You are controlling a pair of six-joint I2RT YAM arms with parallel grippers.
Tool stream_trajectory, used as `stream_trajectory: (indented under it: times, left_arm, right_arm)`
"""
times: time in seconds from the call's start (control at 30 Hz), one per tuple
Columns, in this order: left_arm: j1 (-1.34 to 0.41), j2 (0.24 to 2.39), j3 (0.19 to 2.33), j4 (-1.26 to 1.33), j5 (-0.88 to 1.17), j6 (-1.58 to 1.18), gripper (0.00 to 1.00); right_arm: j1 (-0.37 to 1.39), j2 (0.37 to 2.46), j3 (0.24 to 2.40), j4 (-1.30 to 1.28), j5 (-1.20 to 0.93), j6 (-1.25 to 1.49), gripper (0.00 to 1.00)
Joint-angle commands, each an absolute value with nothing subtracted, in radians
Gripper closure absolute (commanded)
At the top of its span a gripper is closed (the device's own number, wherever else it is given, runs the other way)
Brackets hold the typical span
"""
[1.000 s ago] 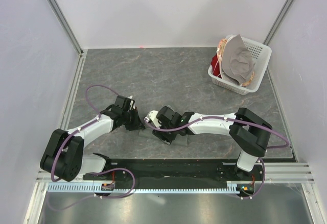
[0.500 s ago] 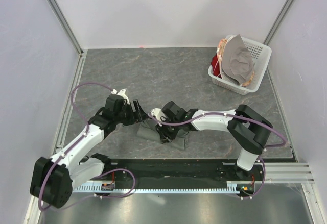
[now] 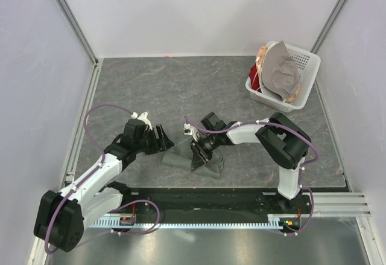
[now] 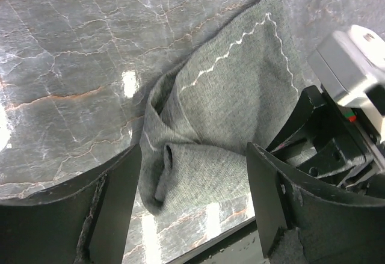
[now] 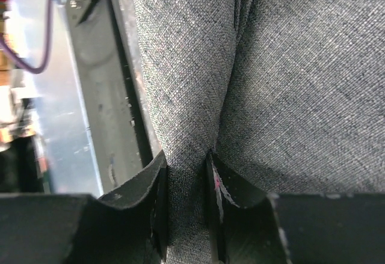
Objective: Fold the napkin, place the utensils inside, and roll it up
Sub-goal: Roll the napkin with the utensil
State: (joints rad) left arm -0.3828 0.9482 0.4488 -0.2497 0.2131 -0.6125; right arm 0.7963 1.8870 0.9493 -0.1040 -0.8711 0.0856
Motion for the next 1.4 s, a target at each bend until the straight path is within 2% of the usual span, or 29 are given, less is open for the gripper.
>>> stream_trajectory:
  times: [0.0, 0.33, 0.57, 0.9, 0.97, 1.1, 1.23, 1.37]
  left_arm:
    - [-0.38, 0.971, 0.437, -0.176, 0.218, -0.594, 0.23]
    - [-0.38, 1.046, 0.408, -0.126, 0.227, -0.594, 0.28]
    - [-0.382, 1.091, 0.388, -0.083, 0.264, -0.606, 0.36]
    - [-0.382, 1.146, 0.36, -0.038, 0.259, -0.62, 0.67]
    - [-0.38, 1.163, 0.365, -0.037, 0.258, -0.617, 0.78]
    - [-0.38, 1.204, 0.388, -0.051, 0.253, -0.603, 0.91]
    - [-0.38, 1.223, 0.413, -0.083, 0.244, -0.597, 0.98]
    - [-0.382, 1.249, 0.445, -0.126, 0.244, -0.588, 0.98]
  right_arm:
    - [0.772, 1.963, 0.966, -0.13, -1.009, 0.064, 0.67]
    - [0.716, 2.089, 1.009, -0.143, -1.127, 0.058, 0.67]
    - [0.696, 2.154, 1.055, -0.186, -1.152, 0.043, 0.67]
    - [0.687, 2.172, 1.081, -0.218, -1.141, 0.031, 0.65]
    - [0.687, 2.164, 1.085, -0.224, -1.128, 0.031, 0.63]
    - [0.687, 2.102, 1.088, -0.241, -1.057, 0.041, 0.53]
    - [0.686, 1.987, 1.065, -0.245, -0.898, 0.064, 0.38]
    - [0.69, 1.852, 1.026, -0.253, -0.755, 0.081, 0.29]
